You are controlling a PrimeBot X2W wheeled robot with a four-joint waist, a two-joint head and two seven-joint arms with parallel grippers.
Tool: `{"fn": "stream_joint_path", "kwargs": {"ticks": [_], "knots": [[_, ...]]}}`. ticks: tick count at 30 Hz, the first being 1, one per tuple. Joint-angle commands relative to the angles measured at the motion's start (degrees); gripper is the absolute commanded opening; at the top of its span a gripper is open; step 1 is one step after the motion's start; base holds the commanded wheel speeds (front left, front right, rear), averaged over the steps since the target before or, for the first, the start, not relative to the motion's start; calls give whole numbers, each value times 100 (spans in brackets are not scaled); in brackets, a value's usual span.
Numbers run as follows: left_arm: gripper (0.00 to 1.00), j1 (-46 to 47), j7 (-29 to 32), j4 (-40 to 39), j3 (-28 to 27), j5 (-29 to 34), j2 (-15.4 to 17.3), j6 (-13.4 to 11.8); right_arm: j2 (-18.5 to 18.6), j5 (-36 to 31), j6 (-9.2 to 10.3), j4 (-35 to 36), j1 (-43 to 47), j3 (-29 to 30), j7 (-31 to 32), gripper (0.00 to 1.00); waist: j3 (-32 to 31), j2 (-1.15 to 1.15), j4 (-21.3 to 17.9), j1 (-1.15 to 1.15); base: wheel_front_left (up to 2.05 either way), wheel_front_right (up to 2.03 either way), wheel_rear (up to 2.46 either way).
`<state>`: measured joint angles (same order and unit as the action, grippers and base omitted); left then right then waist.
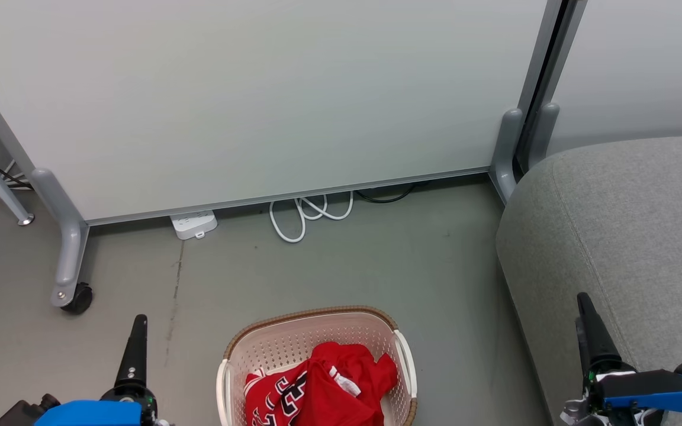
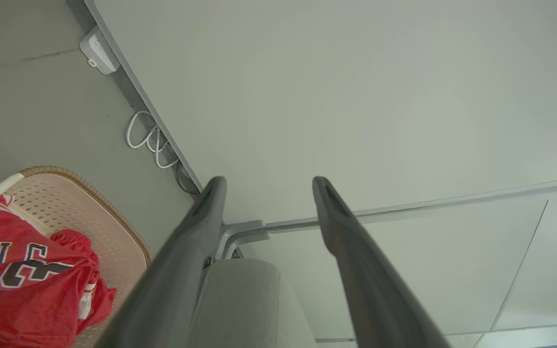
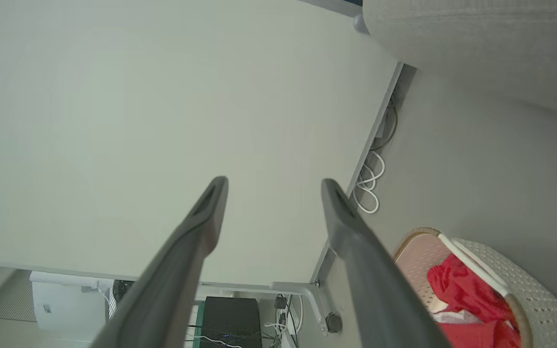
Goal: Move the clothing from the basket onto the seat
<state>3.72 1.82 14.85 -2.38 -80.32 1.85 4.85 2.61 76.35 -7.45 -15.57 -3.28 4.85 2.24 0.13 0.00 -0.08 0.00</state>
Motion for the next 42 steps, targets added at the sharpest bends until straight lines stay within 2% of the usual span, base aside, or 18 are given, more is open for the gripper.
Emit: {"fn": "stream_joint_path", "kwargs": {"ticks": [1,17,42], "knots": [[100,176,-82,-146,88,374,61,-40,18,-446,-3,164,-139,-32,-56,100,2,0,-3,0,0,0,0],[100,245,-445,-178,513,2433,122,-160,22,-2399,-3,479,-68,-208,-217,100,-3,0,-42,0,0,0,0],[100,316,-886,-177,899,4360,192,-386,28,-4285,-4,678,39,-348,-379,100,-16,0,-107,0,0,0,0]]}}
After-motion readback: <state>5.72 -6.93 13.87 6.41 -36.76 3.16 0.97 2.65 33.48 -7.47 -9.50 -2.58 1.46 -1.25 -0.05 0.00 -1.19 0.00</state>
